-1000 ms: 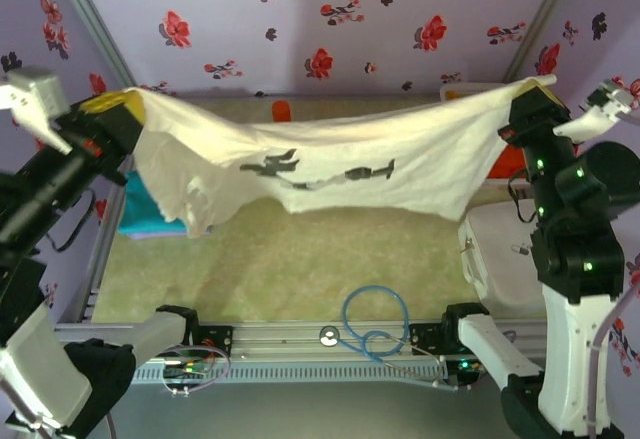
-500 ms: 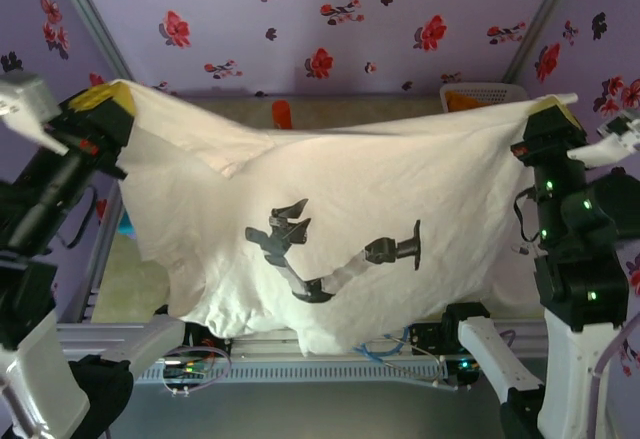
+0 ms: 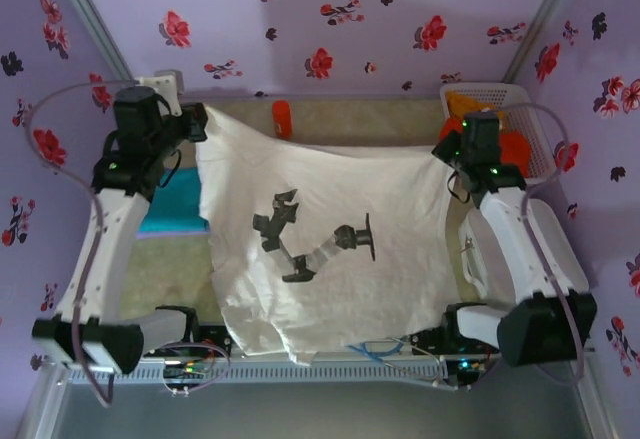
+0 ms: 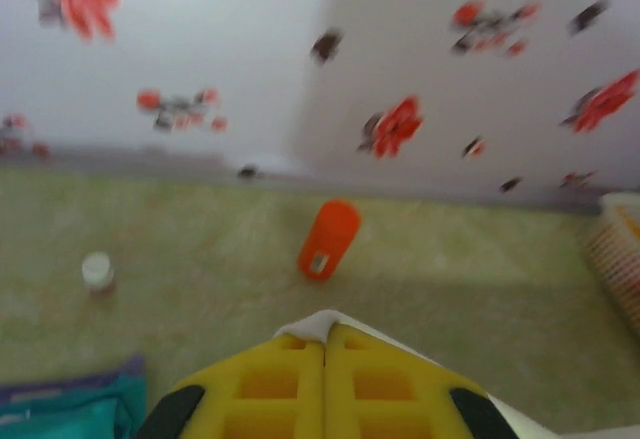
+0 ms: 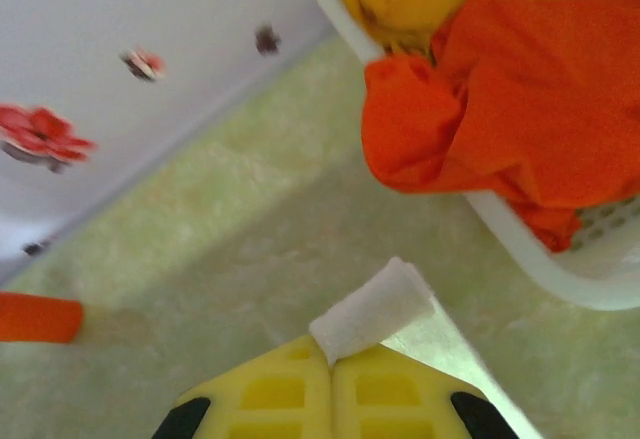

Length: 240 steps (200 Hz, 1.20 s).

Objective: Fold and stack the t-shirts

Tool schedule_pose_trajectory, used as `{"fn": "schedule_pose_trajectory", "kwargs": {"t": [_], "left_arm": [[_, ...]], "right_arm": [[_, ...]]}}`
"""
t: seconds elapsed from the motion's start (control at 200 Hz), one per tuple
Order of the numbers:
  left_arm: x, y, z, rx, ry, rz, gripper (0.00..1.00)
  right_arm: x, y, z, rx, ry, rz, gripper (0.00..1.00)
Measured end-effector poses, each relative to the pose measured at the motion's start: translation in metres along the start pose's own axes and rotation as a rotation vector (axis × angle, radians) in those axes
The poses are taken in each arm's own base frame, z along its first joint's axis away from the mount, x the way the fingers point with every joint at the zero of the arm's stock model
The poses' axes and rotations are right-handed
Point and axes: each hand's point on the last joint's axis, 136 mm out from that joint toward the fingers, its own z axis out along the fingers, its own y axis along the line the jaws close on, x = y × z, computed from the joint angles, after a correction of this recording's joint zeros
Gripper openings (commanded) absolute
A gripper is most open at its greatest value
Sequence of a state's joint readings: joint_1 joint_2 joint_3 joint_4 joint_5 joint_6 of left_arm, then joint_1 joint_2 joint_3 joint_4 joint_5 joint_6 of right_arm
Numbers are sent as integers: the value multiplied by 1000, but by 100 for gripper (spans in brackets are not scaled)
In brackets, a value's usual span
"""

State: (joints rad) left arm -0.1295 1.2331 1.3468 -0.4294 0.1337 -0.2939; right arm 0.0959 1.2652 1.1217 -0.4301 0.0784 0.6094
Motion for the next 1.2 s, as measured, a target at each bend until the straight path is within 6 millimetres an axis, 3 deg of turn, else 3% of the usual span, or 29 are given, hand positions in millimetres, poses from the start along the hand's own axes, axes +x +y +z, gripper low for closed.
{"fn": "schedule_pose_trajectory", "kwargs": {"t": [0.14, 0.31, 0.385, 0.51, 0.665, 0.825, 0.98, 1.2], "left_arm": [[54, 41, 71, -32, 139, -94, 0], [94, 60, 132, -24, 242, -153, 0], [98, 62, 154, -6, 262, -173, 0], [84, 57, 182, 38, 251, -201, 0], [60, 48, 192, 82, 212, -212, 0], [44, 41, 195, 112, 188, -215, 0], [54, 42, 194, 106, 219, -236, 0], [95, 47, 175, 61, 336, -342, 0]], "right_arm": [[23, -8, 67, 50, 103, -12, 0], [27, -13, 131, 80, 171, 2, 0], [17, -14, 146, 79, 164, 11, 0], [0, -20, 155, 83, 140, 34, 0], [-15, -33, 163, 80, 121, 68, 0], [-12, -33, 169, 60, 141, 76, 0], [-6, -30, 170, 40, 164, 85, 0], [20, -43, 167, 76, 248, 92, 0]]}}
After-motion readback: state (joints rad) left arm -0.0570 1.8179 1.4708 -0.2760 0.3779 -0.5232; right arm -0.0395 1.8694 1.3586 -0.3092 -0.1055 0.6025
